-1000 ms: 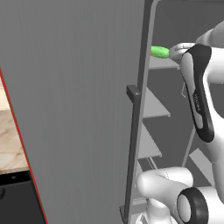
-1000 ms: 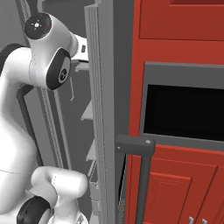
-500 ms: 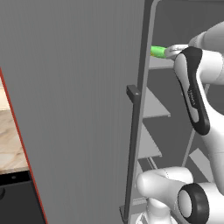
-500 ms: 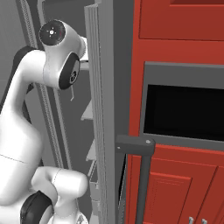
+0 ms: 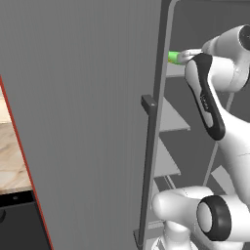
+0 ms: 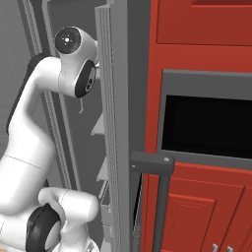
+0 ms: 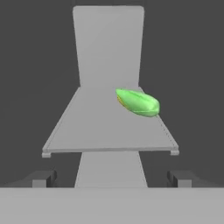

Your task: Take the mango, sweet potato, and corn from the freezer and place them in the bowl on the counter.

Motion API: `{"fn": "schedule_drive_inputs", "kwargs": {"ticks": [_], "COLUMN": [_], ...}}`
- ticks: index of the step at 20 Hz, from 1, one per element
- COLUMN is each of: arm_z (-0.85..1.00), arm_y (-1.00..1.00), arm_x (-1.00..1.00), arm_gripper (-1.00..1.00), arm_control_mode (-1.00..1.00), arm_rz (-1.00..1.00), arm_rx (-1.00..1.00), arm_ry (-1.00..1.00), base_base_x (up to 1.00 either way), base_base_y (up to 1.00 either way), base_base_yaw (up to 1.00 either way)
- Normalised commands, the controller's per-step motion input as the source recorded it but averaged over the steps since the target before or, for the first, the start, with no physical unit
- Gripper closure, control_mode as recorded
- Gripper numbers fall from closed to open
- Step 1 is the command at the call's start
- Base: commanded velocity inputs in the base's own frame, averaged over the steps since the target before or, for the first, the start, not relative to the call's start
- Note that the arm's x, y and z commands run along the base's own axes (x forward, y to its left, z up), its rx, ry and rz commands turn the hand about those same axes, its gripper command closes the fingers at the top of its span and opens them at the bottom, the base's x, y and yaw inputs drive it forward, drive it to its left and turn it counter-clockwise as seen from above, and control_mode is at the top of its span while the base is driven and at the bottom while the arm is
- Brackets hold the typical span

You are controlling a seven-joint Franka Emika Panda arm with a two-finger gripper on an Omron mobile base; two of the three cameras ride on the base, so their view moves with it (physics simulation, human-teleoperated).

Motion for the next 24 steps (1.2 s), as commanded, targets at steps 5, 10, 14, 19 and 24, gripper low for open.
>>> {"fn": "schedule_drive_inputs", "kwargs": {"ticks": [5,10,14,19,24], "arm_z": [0.0,0.0,0.0,0.0,0.0], "arm_y": [0.0,0.0,-0.07,-0.13,-0.09], "arm_x": [0.48,0.48,0.46,0.41,0.28], "arm_gripper": [-1.0,-1.0,-1.0,-1.0,-1.0], "arm_control_mode": [-1.0,-1.0,-1.0,-1.0,-1.0], "arm_rz": [0.0,0.0,0.01,0.01,0.02], "arm_rx": [-0.01,-0.01,-0.01,-0.03,-0.09], "arm_ry": [0.01,0.02,0.04,0.04,0.01], "base_base_x": [0.0,0.0,0.0,0.0,0.0], "base_base_y": [0.0,0.0,0.0,0.0,0.0], "base_base_yaw": [0.0,0.0,0.0,0.0,0.0]}}
